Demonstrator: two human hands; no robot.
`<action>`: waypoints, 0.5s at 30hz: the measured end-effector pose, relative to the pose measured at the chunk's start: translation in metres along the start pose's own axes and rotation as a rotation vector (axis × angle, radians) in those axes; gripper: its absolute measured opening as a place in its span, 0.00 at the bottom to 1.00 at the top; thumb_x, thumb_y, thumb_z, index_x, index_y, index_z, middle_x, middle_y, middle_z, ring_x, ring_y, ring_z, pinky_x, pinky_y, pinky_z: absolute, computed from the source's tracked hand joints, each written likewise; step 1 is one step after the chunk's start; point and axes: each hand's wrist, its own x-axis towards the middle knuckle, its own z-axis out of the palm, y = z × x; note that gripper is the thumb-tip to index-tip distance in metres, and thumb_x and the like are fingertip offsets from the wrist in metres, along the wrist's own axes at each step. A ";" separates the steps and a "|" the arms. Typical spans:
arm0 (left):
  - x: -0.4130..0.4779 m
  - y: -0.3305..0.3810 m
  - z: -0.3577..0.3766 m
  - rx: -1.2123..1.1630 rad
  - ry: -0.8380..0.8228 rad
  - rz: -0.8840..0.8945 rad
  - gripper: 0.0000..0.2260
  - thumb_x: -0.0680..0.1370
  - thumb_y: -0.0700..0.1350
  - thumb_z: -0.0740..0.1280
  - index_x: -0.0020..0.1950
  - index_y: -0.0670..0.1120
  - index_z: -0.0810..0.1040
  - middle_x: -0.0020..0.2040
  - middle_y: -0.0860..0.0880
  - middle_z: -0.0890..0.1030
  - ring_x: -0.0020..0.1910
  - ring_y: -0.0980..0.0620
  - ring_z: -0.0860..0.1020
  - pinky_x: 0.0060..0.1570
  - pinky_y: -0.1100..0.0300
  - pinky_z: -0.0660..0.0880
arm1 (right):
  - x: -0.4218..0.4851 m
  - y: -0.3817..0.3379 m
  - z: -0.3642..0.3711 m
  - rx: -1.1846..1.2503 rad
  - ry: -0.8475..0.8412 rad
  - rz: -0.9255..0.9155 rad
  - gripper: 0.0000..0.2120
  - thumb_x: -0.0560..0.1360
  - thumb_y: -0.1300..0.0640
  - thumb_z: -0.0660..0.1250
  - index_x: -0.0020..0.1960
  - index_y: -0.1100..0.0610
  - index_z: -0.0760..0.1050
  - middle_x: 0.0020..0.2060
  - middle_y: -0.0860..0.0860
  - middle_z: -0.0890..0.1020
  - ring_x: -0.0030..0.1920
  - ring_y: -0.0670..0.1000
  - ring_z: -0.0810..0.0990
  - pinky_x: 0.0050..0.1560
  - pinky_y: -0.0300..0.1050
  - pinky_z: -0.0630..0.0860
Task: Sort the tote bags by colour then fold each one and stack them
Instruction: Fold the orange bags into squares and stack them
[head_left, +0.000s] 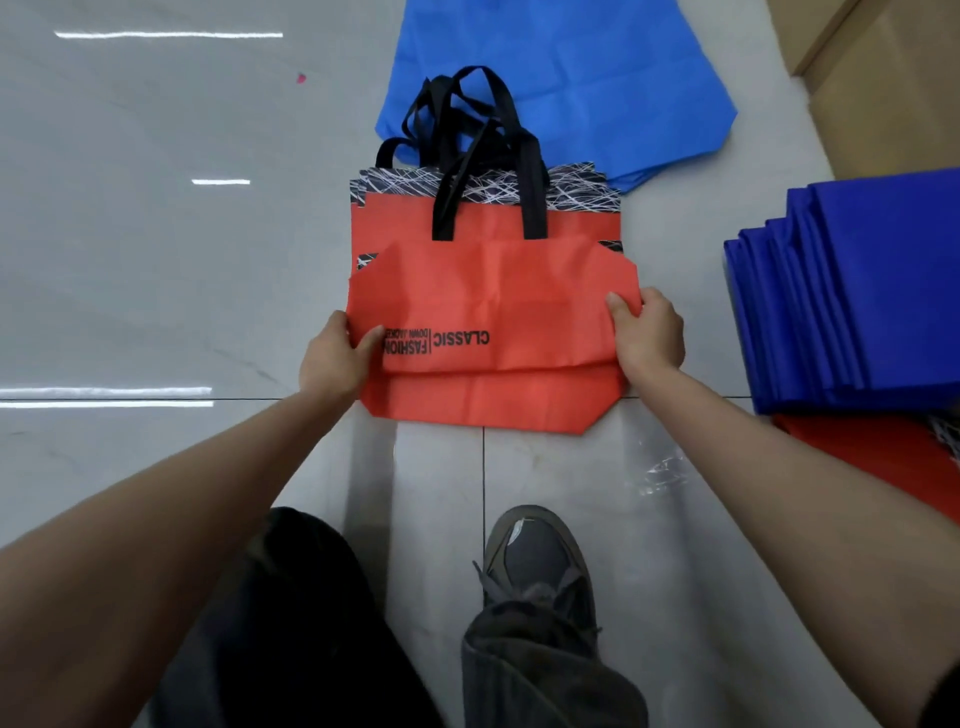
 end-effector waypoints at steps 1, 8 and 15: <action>0.001 0.001 0.003 0.063 0.019 -0.018 0.16 0.78 0.53 0.62 0.53 0.40 0.70 0.48 0.42 0.78 0.49 0.40 0.76 0.44 0.49 0.72 | 0.001 -0.002 0.002 -0.054 0.016 0.010 0.17 0.78 0.46 0.61 0.52 0.60 0.73 0.50 0.57 0.80 0.51 0.60 0.77 0.48 0.50 0.71; -0.014 0.015 0.023 0.416 0.227 0.136 0.23 0.77 0.42 0.61 0.71 0.43 0.61 0.70 0.41 0.64 0.67 0.41 0.64 0.63 0.48 0.59 | -0.008 -0.015 0.011 -0.373 0.066 0.055 0.17 0.79 0.48 0.60 0.60 0.61 0.69 0.56 0.61 0.78 0.57 0.62 0.76 0.50 0.51 0.71; -0.008 0.021 0.044 0.501 -0.115 0.480 0.19 0.81 0.45 0.54 0.73 0.45 0.62 0.77 0.48 0.56 0.76 0.47 0.53 0.71 0.48 0.49 | -0.032 -0.043 0.054 -0.395 -0.013 -0.682 0.24 0.76 0.58 0.64 0.71 0.60 0.67 0.71 0.61 0.66 0.69 0.61 0.67 0.68 0.55 0.62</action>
